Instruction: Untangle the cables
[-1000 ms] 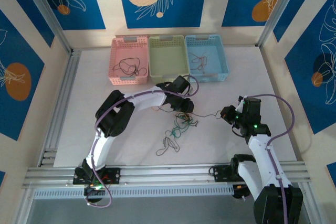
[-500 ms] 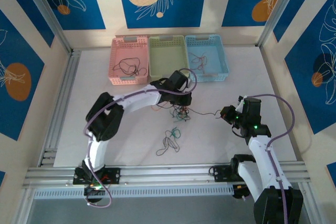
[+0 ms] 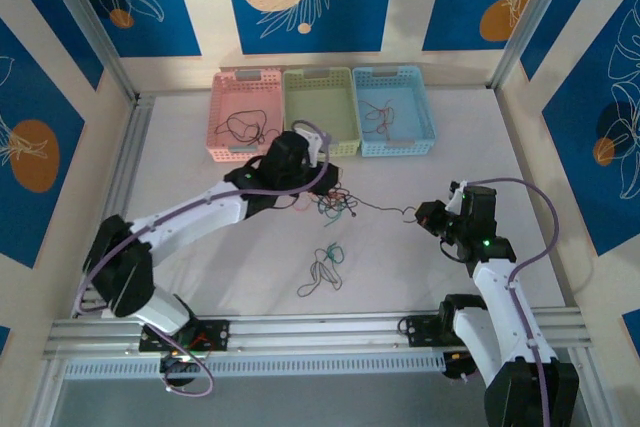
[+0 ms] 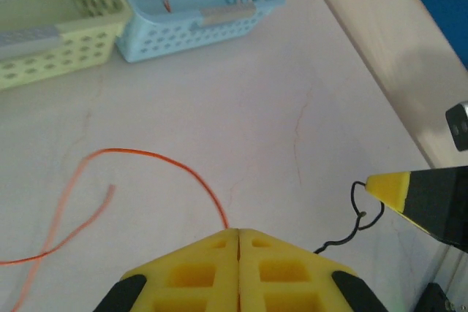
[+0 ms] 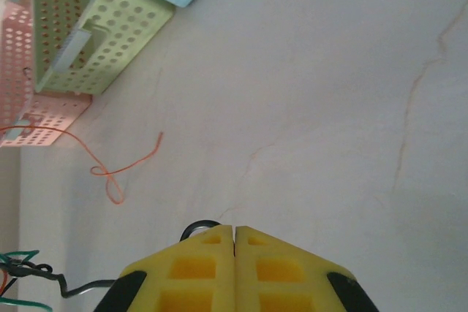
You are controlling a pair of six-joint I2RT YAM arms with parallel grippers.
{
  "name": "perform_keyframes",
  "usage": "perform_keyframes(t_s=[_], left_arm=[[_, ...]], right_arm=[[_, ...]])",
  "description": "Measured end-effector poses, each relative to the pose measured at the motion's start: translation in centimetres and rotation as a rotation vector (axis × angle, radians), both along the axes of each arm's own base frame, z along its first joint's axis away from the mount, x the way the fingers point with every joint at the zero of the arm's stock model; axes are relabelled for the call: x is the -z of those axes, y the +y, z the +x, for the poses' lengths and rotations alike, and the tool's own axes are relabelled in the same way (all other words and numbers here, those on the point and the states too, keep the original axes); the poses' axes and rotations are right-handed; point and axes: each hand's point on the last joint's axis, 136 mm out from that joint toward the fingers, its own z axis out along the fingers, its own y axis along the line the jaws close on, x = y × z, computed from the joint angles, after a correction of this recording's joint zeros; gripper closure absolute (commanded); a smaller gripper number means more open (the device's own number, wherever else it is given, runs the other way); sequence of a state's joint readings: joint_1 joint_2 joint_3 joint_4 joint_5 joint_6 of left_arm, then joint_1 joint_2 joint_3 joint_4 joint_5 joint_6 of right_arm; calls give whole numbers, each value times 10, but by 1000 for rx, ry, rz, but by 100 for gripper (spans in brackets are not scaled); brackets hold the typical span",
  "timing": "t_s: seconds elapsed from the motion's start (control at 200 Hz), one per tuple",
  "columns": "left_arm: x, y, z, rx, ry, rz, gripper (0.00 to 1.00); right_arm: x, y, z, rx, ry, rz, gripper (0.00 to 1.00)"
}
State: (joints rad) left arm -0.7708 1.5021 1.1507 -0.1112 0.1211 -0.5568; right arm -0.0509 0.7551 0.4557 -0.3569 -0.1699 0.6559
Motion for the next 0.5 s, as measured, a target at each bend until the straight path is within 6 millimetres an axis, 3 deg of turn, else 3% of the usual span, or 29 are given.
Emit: perform_keyframes(t_s=[0.26, 0.41, 0.5], left_arm=[[-26, 53, -6, -100, -26, -92, 100], [-30, 63, -10, -100, -20, -121, 100], [-23, 60, -13, -73, -4, -131, 100]], right_arm=[[-11, 15, 0, -72, -41, 51, 100], [-13, 17, 0, -81, -46, 60, 100], [-15, 19, -1, -91, -55, 68, 90]])
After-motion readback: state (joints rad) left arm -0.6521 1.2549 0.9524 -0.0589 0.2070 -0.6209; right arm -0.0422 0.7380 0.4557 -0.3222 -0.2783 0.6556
